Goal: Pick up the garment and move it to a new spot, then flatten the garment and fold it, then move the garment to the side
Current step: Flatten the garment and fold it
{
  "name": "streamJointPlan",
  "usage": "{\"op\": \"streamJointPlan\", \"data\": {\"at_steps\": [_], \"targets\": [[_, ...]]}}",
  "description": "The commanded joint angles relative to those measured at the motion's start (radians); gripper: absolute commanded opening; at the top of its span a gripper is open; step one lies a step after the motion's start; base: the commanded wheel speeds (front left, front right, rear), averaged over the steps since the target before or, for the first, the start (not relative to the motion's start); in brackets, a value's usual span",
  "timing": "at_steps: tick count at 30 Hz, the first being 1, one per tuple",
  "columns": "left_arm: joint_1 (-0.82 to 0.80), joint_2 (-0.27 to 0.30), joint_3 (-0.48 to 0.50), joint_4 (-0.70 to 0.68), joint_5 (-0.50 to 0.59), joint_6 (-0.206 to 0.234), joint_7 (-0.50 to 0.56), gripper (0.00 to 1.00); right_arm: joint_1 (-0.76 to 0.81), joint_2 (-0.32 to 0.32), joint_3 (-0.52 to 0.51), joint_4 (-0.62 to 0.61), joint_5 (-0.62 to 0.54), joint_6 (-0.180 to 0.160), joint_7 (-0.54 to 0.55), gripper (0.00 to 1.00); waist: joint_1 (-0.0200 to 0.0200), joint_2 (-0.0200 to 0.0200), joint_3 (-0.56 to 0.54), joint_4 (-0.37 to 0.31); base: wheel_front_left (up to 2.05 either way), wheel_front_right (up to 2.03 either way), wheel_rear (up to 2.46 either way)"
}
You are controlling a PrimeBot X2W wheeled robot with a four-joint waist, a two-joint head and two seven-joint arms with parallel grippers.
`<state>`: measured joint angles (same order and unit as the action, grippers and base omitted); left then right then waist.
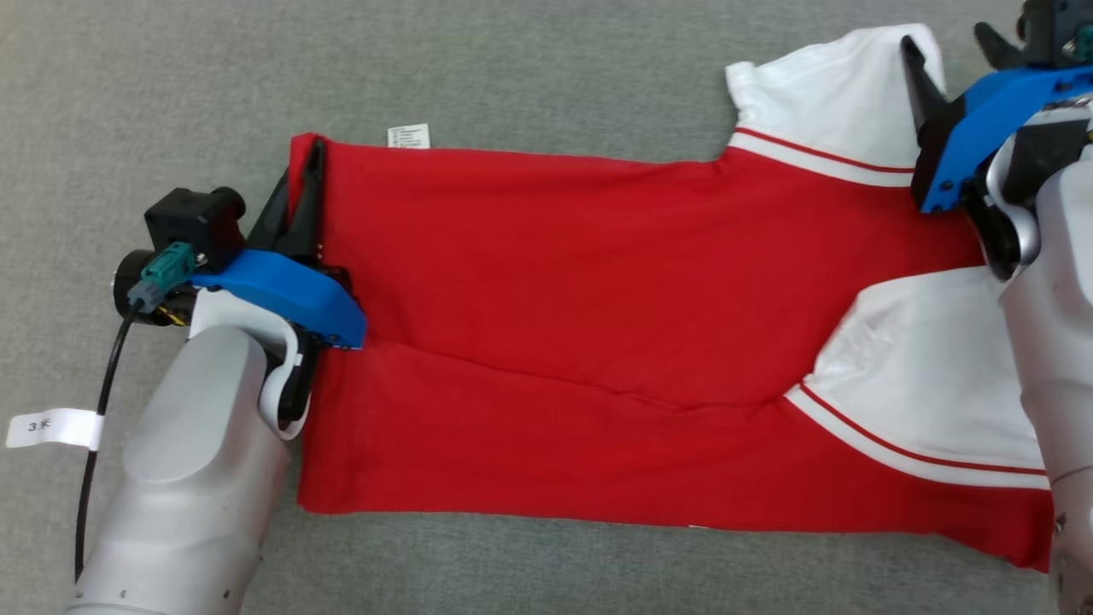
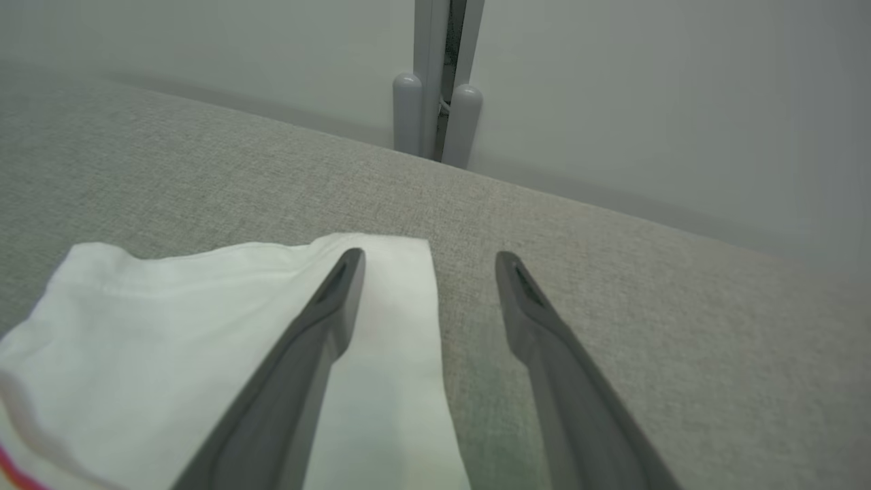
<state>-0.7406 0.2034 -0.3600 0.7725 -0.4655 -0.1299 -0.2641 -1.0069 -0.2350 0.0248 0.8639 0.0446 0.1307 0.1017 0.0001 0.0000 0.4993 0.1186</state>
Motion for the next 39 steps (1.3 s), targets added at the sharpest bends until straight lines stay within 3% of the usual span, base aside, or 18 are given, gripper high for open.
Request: {"op": "streamJointPlan", "data": {"at_steps": [1, 13, 14, 16, 18, 20, 21, 31, 39], "targets": [[0.006, -0.008, 0.002, -0.020, 0.007, -0.001, 0.000, 0.00, -0.027, -0.009, -0.013, 0.018, -0.005, 0.000, 0.009, 1.00, -0.0001, 0.0000, 0.026, 0.034, 0.00, 0.00, 0.00], [0.041, -0.035, -0.004, -0.097, 0.017, -0.002, 0.000, 0.00, -0.093, 0.012, -0.080, 0.121, -0.053, 0.000, 0.020, 1.00, -0.0001, 0.0000, 0.051, 0.081, 0.00, 0.00, 0.00], [0.042, -0.034, -0.003, -0.099, 0.018, -0.002, 0.000, 0.00, -0.096, 0.015, -0.080, 0.124, -0.055, 0.000, 0.014, 0.92, -0.0001, 0.0000, 0.051, 0.080, 0.00, 0.00, 0.00], [0.044, -0.033, -0.002, -0.102, 0.018, -0.002, 0.000, 0.00, -0.104, 0.019, -0.082, 0.131, -0.058, 0.000, 0.008, 0.50, -0.0001, 0.0000, 0.053, 0.078, 0.00, 0.00, 0.00], [0.042, -0.032, -0.003, -0.105, 0.019, -0.002, 0.000, 0.00, -0.115, 0.021, -0.080, 0.137, -0.059, 0.000, -0.006, 0.40, -0.0001, 0.0000, 0.055, 0.077, 0.00, 0.00, 0.00], [0.040, -0.032, -0.001, -0.109, 0.020, -0.002, 0.000, 0.00, -0.123, 0.023, -0.079, 0.136, -0.059, 0.000, -0.032, 0.05, -0.0001, 0.0000, 0.057, 0.076, 0.00, 0.00, 0.00], [0.039, -0.032, 0.001, -0.112, 0.020, -0.002, 0.000, 0.00, -0.129, 0.021, -0.086, 0.130, -0.059, 0.000, -0.055, 0.00, -0.0001, 0.0000, 0.058, 0.076, 0.00, 0.00, 0.00], [0.080, -0.035, 0.078, -0.175, 0.056, -0.002, 0.000, 0.00, -0.101, 0.028, -0.138, 0.128, -0.074, 0.000, -0.269, 0.00, -0.0001, 0.0000, 0.014, 0.053, 0.00, 0.00, 0.00], [0.185, -0.032, 0.151, -0.238, 0.098, -0.002, 0.000, 0.00, 0.051, 0.048, -0.095, 0.050, 0.022, 0.000, -0.366, 0.00, -0.0001, 0.0000, -0.098, -0.012, 0.00, 0.00, 0.00]]}}
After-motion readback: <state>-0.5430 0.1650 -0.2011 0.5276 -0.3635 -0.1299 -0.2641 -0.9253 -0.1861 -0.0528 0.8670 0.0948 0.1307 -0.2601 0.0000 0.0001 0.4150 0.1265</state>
